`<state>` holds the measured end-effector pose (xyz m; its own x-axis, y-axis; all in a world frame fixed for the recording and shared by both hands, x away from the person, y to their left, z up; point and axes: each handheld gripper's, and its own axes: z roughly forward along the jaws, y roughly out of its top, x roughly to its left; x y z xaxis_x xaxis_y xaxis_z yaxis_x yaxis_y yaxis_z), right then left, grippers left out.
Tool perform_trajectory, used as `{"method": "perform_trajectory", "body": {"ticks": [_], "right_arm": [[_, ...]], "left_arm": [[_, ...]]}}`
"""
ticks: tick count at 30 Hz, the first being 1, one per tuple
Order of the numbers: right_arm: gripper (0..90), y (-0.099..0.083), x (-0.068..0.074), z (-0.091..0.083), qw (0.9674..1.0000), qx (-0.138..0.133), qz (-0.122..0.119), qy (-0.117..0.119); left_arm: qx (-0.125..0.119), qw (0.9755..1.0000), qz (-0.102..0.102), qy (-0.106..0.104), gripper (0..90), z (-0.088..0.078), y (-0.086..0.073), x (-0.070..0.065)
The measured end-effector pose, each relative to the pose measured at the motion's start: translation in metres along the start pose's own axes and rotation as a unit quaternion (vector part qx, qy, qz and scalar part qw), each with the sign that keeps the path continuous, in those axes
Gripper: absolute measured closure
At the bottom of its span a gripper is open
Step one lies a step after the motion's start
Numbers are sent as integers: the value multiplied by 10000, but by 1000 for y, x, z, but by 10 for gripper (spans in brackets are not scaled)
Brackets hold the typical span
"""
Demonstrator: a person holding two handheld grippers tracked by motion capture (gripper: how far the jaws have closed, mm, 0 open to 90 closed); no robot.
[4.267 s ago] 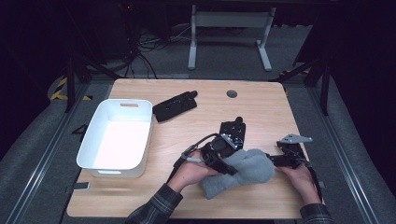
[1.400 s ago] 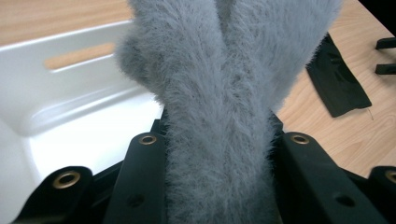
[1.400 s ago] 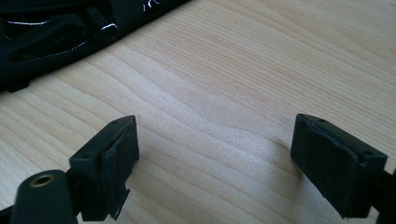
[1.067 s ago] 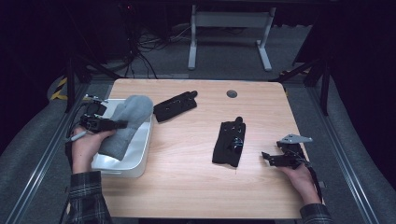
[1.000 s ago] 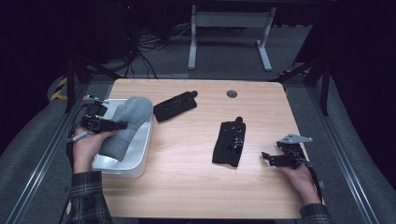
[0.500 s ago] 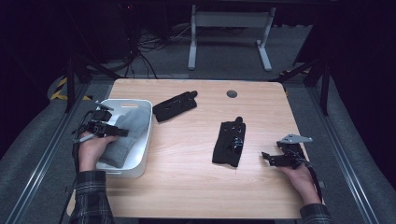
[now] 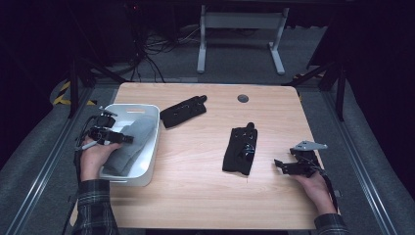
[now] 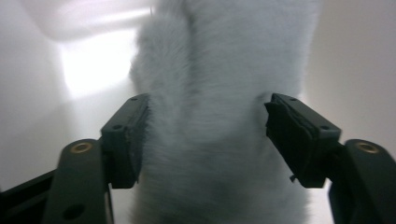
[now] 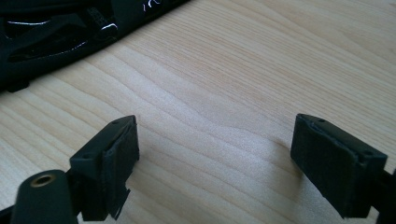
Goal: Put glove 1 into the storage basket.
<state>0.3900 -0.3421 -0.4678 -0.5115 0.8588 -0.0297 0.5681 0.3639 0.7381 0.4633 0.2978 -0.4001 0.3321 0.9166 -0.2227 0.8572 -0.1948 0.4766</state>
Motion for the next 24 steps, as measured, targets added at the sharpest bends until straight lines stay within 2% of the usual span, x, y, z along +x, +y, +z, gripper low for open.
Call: {"method": "perform_trajectory", "body": {"ticks": [5, 11, 17, 21, 24], "right_arm": [[163, 0, 0, 0, 10000, 1, -1, -1], [163, 0, 0, 0, 10000, 1, -1, -1], [163, 0, 0, 0, 10000, -1, -1, 0], [163, 0, 0, 0, 10000, -1, -3, -2], [163, 0, 0, 0, 10000, -2, -7, 1]], "left_arm": [[-170, 9996, 214, 43, 293, -13, 3, -11], [-412, 9972, 599, -150, 244, -24, 10, -33], [-586, 9925, 948, -496, 218, -28, 17, -58], [-604, 9896, 1165, -592, 190, -27, 21, -75], [-597, 9856, 1376, -783, 180, -23, 24, -91]]}}
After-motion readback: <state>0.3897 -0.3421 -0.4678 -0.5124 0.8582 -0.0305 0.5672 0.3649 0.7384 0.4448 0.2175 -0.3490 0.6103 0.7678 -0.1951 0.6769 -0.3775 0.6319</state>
